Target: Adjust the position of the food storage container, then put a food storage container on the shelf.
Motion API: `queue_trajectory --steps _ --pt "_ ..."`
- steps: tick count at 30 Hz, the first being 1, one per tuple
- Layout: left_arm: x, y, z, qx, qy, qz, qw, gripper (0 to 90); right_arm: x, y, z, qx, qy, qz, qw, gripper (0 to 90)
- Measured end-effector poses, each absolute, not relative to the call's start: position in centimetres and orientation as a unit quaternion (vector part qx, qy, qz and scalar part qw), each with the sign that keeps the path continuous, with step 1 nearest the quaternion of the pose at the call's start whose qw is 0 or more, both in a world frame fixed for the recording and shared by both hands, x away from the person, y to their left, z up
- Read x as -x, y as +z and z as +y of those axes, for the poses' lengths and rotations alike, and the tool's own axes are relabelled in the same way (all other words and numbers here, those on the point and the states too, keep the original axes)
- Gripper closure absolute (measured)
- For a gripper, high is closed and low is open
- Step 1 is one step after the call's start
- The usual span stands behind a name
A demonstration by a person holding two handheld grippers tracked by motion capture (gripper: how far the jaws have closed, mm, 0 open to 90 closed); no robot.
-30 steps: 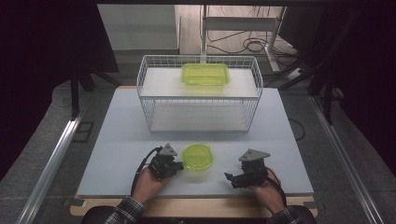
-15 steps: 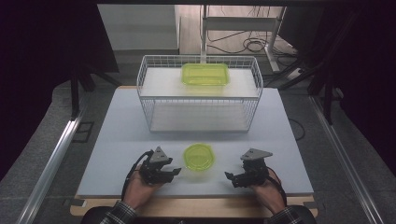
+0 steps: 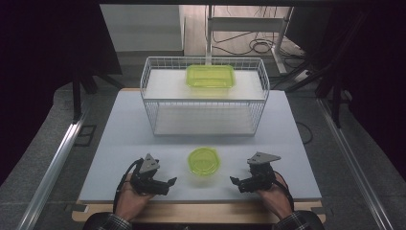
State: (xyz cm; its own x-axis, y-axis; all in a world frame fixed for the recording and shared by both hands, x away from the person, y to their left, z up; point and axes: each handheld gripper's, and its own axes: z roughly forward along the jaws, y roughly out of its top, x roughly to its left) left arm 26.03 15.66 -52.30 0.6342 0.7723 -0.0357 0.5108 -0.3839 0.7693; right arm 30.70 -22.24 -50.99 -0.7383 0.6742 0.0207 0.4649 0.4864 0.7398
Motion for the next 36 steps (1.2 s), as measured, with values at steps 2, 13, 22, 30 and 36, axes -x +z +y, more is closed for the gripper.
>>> queue_trajectory --steps 2,13,22,30,36 --pt "-25.8 -52.4 15.8 -0.815 0.169 0.395 0.389 4.9 -30.8 -51.1 -22.2 -0.334 0.382 0.851 0.133 1.7" --pt "-25.4 -52.7 16.3 -0.811 0.168 0.391 0.401 3.6 -31.3 -50.6 -22.5 -0.354 0.409 0.834 0.109 0.0" --pt "-25.4 -53.0 15.9 -0.821 0.177 0.378 0.390 3.4 -32.4 -49.2 -22.3 -0.379 0.438 0.813 0.061 0.7" --pt "-25.4 -53.1 15.6 -0.826 0.180 0.373 0.381 3.5 -33.9 -48.0 -21.8 -0.399 0.435 0.807 0.022 6.3" --pt "-25.4 -53.1 15.6 -0.829 0.181 0.370 0.378 3.5 -35.0 -47.1 -20.4 -0.394 0.431 0.812 0.009 20.5"
